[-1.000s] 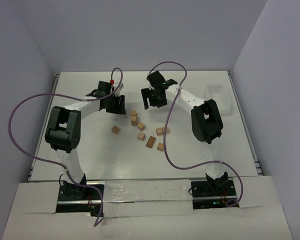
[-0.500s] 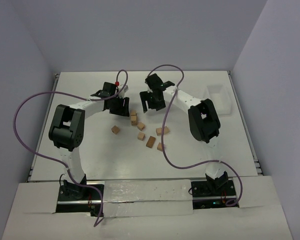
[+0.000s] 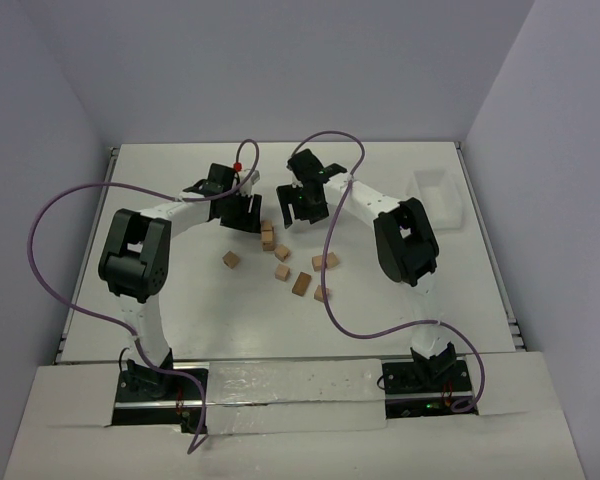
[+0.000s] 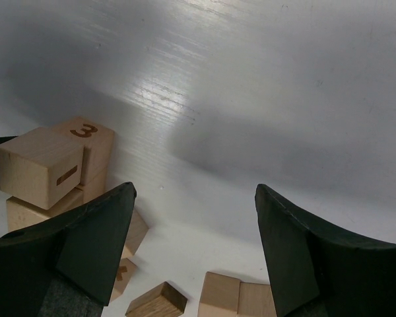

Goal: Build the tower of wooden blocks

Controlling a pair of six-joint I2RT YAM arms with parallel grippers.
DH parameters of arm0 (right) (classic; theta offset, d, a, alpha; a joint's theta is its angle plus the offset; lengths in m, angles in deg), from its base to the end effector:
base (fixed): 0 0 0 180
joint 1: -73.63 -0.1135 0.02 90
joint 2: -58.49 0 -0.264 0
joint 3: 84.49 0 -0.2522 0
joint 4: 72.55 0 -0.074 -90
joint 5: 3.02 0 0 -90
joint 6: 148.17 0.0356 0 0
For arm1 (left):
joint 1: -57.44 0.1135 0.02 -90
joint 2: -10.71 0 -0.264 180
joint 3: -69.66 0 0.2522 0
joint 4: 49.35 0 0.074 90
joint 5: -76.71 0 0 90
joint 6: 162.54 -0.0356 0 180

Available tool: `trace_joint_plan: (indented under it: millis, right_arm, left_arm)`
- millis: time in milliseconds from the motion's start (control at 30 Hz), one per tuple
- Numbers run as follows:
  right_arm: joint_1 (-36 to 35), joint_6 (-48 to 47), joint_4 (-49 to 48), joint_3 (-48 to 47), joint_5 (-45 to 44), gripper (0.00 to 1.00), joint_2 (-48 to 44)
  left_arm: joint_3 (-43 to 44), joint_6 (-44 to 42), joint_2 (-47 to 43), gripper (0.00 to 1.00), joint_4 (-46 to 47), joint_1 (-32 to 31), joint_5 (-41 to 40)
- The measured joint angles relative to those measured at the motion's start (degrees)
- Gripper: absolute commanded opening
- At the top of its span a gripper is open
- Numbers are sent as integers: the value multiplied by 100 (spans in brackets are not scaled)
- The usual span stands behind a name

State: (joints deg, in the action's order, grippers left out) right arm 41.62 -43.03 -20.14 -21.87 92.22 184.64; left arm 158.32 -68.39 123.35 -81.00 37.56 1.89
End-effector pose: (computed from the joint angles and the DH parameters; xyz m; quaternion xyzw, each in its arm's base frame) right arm 0.4034 0.2560 0.1923 -0.1532 0.9554 0.1400 0.2101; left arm 0.3854 -0.1493 0.1652 0.1682 0.9327 -0.1844 0.2602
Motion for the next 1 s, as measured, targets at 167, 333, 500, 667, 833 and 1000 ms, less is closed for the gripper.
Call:
trace_joint_plan:
  millis: [167, 333, 500, 667, 833, 1000]
  right_arm:
    - [0, 0, 4, -20, 11, 81, 0]
    - [0, -2, 3, -27, 20, 81, 0]
    - [0, -2, 3, -28, 22, 81, 0]
    - [0, -2, 2, -30, 22, 81, 0]
    - [0, -2, 4, -33, 23, 81, 0]
    - [-11, -2, 4, -33, 28, 81, 0]
  left_arm:
    - [15, -17, 2, 68, 0, 0, 0]
    - [15, -17, 2, 68, 2, -2, 0]
    - [15, -19, 2, 67, 1, -4, -1]
    - [15, -24, 2, 67, 2, -27, -2]
    - [15, -33, 2, 67, 2, -67, -2]
    - [15, -34, 2, 67, 4, -70, -2]
